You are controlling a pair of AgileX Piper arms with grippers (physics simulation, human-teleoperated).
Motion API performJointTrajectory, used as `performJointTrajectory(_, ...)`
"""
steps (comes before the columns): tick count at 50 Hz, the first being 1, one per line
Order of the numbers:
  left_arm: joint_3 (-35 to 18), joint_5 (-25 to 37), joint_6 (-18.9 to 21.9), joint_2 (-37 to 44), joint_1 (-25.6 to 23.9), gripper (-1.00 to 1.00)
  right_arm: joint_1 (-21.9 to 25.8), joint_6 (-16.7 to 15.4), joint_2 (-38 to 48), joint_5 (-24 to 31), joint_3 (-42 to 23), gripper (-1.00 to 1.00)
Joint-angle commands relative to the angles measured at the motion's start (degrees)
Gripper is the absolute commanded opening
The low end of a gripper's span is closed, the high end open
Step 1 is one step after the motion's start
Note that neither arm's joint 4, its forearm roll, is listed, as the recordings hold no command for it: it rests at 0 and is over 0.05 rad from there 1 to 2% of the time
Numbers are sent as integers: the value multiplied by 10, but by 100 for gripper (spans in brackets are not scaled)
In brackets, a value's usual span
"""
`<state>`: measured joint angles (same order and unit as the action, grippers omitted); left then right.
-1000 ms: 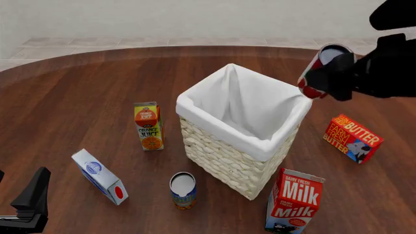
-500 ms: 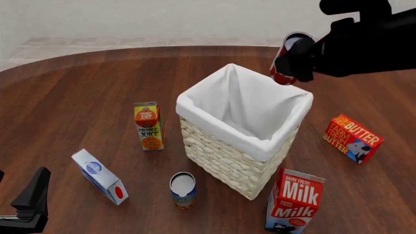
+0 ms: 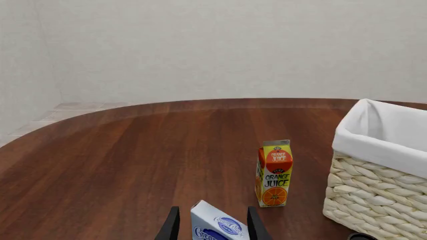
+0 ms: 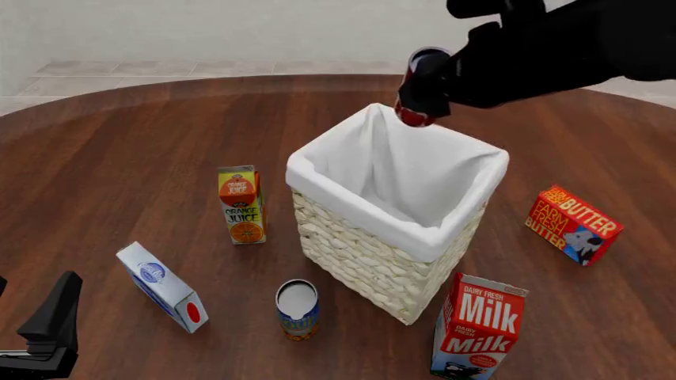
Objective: Pick up the tomato sauce, and put it in the basket.
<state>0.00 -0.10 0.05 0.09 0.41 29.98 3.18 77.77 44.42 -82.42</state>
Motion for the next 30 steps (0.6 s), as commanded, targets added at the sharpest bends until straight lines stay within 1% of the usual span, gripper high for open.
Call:
performJointTrajectory(1,0,1,0,0,-2,100,8,10,28,-1,-28,-100)
performJointTrajectory(9,0,1,1,0,-2,100,12,14,43,-12,-25,-100)
performJointTrajectory(16,0,1,0,0,-2,100,10,14,55,-12,-35,-100)
performJointTrajectory(30,0,1,0,0,-2,100,5,19,63,-8,-29,-100)
